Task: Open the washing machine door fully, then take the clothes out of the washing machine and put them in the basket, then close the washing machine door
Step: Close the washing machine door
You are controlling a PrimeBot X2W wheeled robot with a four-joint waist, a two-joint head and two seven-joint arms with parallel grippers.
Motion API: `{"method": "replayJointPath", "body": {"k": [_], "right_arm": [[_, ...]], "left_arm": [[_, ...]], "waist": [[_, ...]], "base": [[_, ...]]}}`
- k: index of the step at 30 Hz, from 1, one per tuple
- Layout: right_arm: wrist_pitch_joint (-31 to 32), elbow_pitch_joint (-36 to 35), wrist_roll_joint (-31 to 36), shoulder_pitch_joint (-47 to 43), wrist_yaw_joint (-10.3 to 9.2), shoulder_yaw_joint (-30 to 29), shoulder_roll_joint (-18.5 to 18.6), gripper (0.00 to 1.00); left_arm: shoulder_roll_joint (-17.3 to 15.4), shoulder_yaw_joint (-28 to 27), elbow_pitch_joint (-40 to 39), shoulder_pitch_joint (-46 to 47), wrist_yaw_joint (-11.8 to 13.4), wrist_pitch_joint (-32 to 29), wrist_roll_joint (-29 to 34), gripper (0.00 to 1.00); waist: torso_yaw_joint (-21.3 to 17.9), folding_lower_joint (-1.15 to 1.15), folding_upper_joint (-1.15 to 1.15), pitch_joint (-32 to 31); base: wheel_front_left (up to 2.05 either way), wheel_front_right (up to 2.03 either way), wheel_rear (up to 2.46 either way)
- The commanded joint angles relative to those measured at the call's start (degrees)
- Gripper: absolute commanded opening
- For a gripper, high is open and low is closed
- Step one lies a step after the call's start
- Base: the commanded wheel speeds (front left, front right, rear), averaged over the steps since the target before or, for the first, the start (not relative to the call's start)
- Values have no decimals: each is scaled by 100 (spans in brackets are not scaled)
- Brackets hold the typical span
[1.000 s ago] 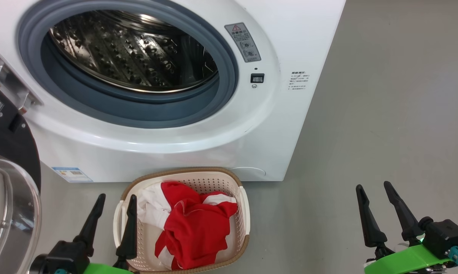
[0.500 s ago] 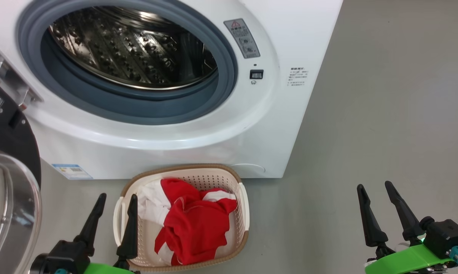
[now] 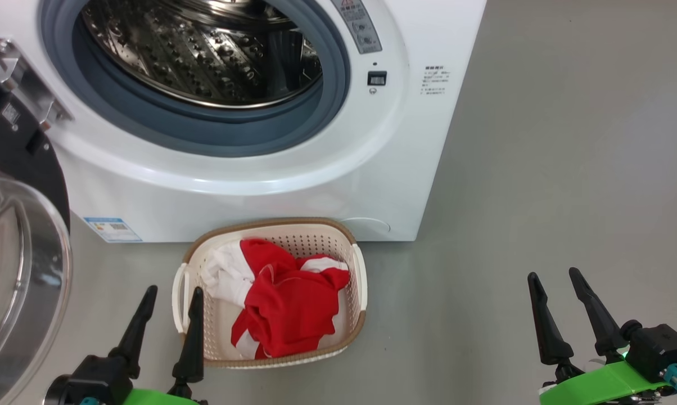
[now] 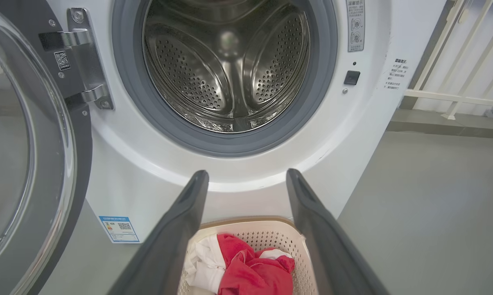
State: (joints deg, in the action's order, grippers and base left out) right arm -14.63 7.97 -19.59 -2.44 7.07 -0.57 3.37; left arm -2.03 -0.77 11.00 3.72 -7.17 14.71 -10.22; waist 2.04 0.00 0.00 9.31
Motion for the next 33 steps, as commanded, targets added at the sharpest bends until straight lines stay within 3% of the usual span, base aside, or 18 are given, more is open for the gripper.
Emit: {"method": "replayJointPath", "body": {"k": [1, 23, 33], "right_arm": [[-37, -143, 28, 3, 42, 155, 60, 100], [-37, -135, 25, -36, 42, 184, 56, 100], [-37, -86, 21, -63, 42, 328, 141, 100]], "left_arm": [[-85, -170, -164, 61, -17, 29, -32, 100], [-85, -137, -103, 62, -25, 29, -46, 100], [-85, 12, -14, 45, 117, 29, -228, 100]], "waist": [[-1, 0, 0, -5], [22, 0, 0, -59], [584, 0, 0, -157]], "base": [[-101, 101, 0], [-19, 19, 0], [0, 0, 0]]}}
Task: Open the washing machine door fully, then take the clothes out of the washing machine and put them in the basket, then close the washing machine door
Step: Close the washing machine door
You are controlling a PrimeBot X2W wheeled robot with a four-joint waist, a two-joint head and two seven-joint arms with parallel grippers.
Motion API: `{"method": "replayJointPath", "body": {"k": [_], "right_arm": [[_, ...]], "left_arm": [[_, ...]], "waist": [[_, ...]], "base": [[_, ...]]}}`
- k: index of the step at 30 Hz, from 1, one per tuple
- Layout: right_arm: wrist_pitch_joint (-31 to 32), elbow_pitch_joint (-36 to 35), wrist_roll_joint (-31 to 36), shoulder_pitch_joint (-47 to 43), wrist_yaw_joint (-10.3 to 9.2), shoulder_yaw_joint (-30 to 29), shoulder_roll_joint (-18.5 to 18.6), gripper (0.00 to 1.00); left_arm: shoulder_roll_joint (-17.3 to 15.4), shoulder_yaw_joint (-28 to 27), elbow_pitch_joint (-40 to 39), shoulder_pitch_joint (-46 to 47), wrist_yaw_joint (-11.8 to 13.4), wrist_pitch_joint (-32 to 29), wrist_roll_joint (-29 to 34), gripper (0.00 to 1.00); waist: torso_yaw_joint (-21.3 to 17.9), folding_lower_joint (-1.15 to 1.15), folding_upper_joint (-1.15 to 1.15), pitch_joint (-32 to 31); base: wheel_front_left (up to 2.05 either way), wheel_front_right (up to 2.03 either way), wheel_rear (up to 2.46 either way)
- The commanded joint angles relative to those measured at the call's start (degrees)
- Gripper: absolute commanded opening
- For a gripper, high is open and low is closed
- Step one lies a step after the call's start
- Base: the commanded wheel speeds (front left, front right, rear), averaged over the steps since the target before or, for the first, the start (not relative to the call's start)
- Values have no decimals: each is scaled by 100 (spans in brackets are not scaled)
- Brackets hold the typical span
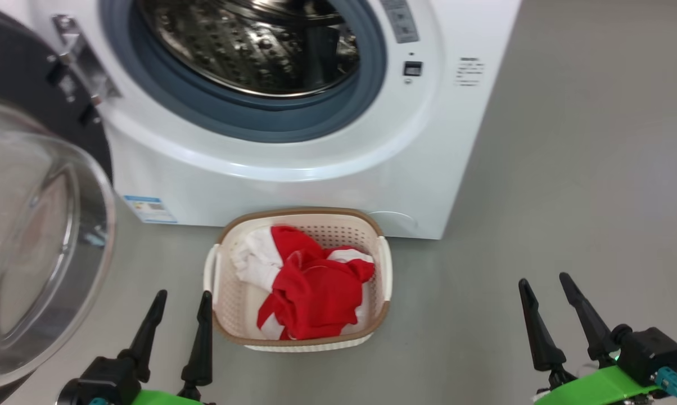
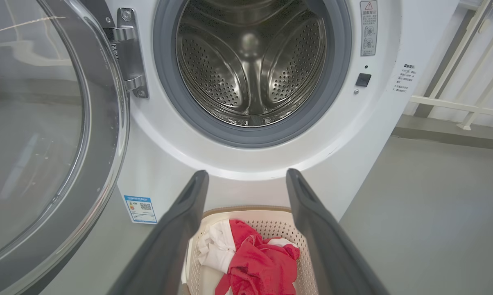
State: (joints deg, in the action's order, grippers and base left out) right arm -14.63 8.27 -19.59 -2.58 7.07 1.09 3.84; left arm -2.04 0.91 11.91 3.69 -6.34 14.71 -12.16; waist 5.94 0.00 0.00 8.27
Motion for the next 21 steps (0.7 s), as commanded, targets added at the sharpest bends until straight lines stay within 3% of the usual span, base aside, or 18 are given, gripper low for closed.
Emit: {"method": "replayJointPath", "body": {"k": [1, 8, 21], "right_arm": [[-37, -110, 20, -53, 42, 180, 110, 100], [-37, -82, 4, -45, 42, 282, 208, 100], [-37, -2, -32, -16, 42, 581, 289, 100]], "left_arm": [[-84, -132, -97, 33, 61, 29, -60, 100], [-84, 70, -99, -117, 326, 29, -316, 100], [-84, 392, -116, -356, 593, 29, -611, 100]], "waist": [[284, 0, 0, -68], [981, 0, 0, -167], [2124, 0, 0, -358]], "base": [[0, 0, 0], [0, 0, 0], [0, 0, 0]]}}
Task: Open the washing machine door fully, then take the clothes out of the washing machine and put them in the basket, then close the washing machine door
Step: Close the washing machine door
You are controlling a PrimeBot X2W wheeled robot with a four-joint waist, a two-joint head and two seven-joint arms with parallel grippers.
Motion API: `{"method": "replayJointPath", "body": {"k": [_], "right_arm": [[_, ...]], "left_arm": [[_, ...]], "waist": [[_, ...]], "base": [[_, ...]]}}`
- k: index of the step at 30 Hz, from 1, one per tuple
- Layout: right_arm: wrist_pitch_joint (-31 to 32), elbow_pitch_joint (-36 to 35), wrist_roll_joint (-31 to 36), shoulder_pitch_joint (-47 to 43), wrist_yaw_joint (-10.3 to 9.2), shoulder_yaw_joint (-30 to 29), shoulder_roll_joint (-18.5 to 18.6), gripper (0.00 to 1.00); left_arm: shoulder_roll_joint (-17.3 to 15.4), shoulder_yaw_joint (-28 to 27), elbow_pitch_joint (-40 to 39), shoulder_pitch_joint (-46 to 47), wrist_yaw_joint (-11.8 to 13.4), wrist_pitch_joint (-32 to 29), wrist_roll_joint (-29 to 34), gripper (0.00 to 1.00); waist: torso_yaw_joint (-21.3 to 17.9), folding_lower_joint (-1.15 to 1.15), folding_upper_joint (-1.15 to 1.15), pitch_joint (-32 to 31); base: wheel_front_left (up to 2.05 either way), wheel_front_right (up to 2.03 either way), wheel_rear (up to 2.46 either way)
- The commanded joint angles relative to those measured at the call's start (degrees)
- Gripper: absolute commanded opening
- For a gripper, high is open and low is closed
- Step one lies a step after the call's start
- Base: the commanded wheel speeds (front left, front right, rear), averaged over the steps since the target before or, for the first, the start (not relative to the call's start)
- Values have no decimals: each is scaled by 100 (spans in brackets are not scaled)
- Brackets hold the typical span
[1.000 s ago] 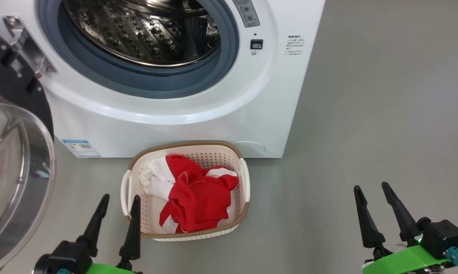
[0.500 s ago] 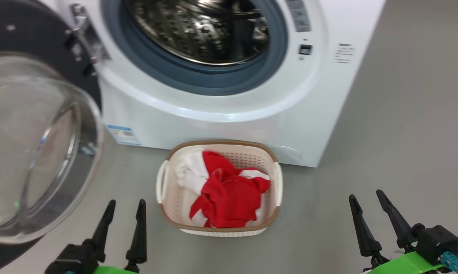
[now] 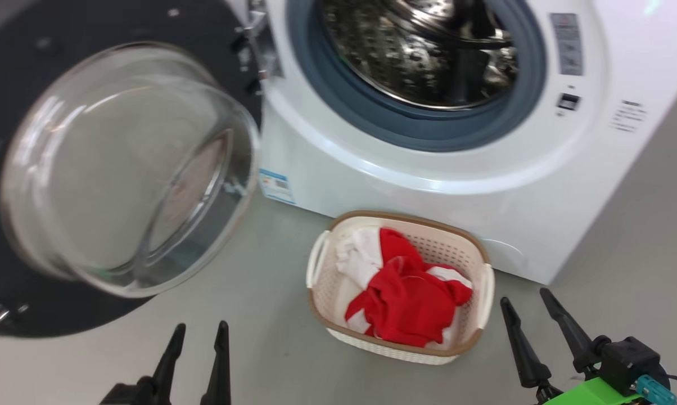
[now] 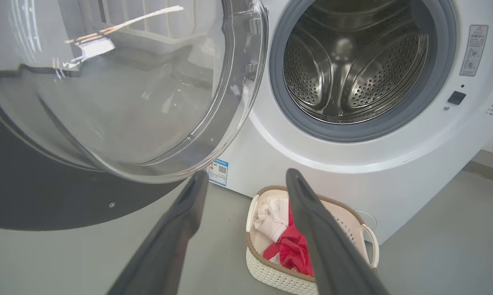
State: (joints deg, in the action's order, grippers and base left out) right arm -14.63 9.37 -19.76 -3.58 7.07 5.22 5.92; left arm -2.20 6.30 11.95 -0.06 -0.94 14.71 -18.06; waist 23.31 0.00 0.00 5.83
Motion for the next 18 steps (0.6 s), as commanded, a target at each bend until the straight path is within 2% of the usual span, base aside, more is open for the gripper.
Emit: {"method": "replayJointPath", "body": {"k": [1, 6, 18], "right_arm": [[-37, -105, -19, 89, 42, 193, 82, 100], [-37, -42, -42, 223, 42, 458, 136, 100], [-37, 160, -180, 591, 42, 996, 266, 100]], "left_arm": [[-67, -127, -126, 7, 79, 29, -49, 100], [-67, -101, -258, -84, 221, 29, -189, 100], [-67, -233, -574, -382, 517, 29, -497, 100]], "waist": [[459, 0, 0, -126], [625, 0, 0, -77], [687, 0, 0, -71]], "base": [[0, 0, 0], [0, 0, 0], [0, 0, 0]]}}
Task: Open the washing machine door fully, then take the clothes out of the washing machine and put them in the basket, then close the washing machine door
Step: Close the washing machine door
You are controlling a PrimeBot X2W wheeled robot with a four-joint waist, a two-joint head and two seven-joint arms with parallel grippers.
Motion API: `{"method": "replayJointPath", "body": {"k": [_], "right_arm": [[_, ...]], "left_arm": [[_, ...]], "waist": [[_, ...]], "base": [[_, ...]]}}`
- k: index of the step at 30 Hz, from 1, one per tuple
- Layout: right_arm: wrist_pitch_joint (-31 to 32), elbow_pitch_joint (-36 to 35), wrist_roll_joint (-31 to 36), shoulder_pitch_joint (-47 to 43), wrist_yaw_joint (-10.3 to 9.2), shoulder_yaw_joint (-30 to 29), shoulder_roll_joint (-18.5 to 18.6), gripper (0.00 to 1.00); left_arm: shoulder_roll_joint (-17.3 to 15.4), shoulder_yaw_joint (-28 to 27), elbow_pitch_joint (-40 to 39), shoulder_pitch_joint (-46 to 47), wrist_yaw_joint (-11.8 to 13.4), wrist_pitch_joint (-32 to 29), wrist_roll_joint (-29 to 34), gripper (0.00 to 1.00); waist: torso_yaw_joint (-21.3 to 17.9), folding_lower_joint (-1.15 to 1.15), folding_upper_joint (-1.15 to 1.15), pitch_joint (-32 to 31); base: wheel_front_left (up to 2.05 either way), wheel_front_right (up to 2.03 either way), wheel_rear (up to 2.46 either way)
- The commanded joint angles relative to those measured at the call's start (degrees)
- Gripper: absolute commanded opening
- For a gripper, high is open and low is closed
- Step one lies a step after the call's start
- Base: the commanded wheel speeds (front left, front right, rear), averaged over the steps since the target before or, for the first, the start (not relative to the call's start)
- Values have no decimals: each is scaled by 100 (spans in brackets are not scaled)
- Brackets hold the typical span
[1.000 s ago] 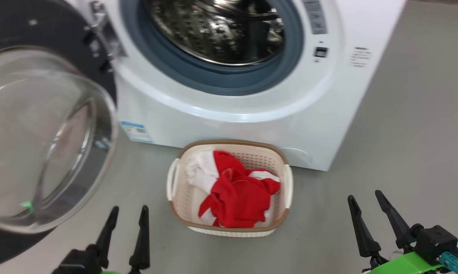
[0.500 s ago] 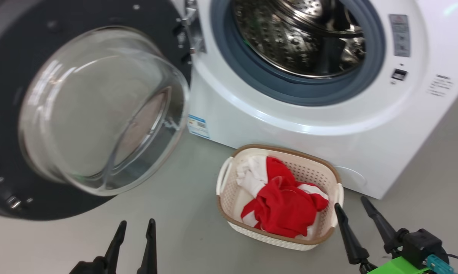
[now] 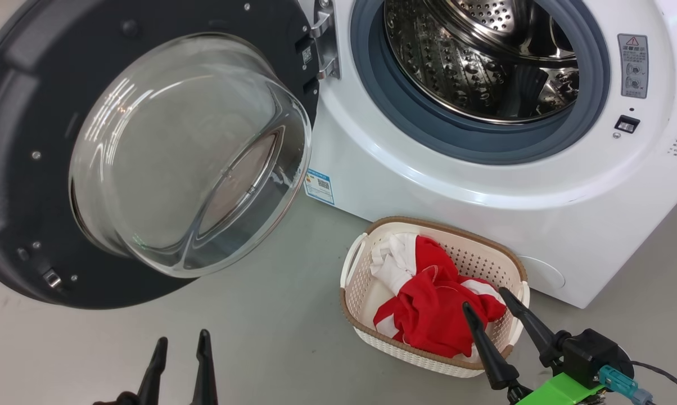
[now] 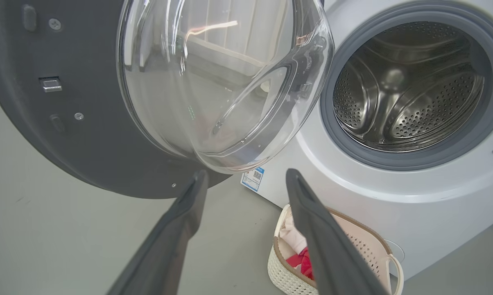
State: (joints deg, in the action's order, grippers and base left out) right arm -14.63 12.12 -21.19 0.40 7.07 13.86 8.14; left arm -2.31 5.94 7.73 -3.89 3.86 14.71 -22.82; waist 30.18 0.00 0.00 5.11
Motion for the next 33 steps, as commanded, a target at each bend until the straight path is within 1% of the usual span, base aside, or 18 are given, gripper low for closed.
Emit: {"method": "replayJointPath", "body": {"k": [1, 6, 9, 10, 11, 16, 21, 25, 28, 33], "right_arm": [[-37, -112, -43, 200, 42, 145, 46, 100], [-37, -110, -71, 186, 42, 183, 55, 100], [-37, -115, -79, 155, 42, 176, 50, 100], [-37, -124, -78, 133, 42, 161, 45, 100], [-37, -129, -75, 122, 42, 147, 42, 100], [-37, -170, -47, 68, 42, 59, 18, 100], [-37, -210, -11, 36, 42, 0, -4, 100], [-37, -268, 30, -9, 42, -81, -38, 100], [-37, -299, 60, -63, 42, -112, -60, 100], [-37, -334, 90, -70, 42, -189, -58, 100]], "left_arm": [[-56, -200, -165, -14, 45, 29, -31, 100], [-56, -193, -215, -53, 66, 29, -42, 100], [-56, -192, -250, -25, 13, 29, -94, 100], [-56, -189, -274, 22, -63, 29, -132, 19], [-56, -200, -303, 69, -110, 29, -143, 0], [-56, -557, -594, 474, -344, 29, -120, 0], [-56, -1168, -987, 1176, -739, 29, 368, 0], [-87, -1816, -1317, 1912, -967, 29, 727, 0], [-254, -2239, -1395, 2493, -1068, 29, 765, 0], [-775, -2565, -1216, 3407, -1127, 29, 678, 0]], "waist": [[0, 0, 0, -4], [-8, 0, 0, -30], [-17, 0, 0, -45], [-24, 0, 0, -44], [-27, 0, 0, -42], [-38, 0, 0, -16], [-53, 0, 0, 25], [-58, 0, 0, 43], [-61, 0, 0, 67], [-49, 0, 0, 156]], "base": [[0, 0, 0], [0, 0, 0], [0, 0, 0], [0, 0, 0], [0, 0, 0], [0, 0, 0], [0, 0, 0], [0, 0, 0], [0, 0, 0], [0, 0, 0]]}}
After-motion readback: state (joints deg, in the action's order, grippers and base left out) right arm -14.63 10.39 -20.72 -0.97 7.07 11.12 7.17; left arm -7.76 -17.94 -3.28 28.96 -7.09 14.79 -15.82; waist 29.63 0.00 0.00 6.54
